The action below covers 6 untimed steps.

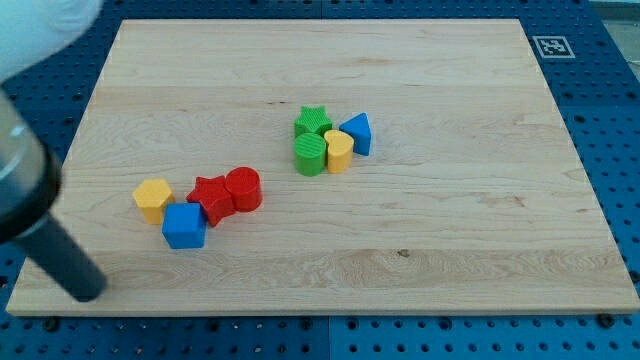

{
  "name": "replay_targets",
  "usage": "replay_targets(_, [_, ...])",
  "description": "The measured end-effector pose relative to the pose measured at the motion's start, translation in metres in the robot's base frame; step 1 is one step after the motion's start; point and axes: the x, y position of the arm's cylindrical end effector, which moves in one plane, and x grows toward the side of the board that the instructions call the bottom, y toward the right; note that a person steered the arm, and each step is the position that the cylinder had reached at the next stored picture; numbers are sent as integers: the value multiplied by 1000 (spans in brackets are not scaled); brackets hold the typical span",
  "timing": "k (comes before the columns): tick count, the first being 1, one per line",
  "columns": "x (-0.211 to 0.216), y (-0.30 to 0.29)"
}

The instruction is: Slide the blue cube along with red star towards the centre

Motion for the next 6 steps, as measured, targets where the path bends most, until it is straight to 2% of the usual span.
replay_targets(1, [-25, -51])
replay_targets(2, [-65, -49])
replay_targets(3, [-70, -13])
replay_targets(4, [-49, 37])
replay_targets(6, [-46, 132])
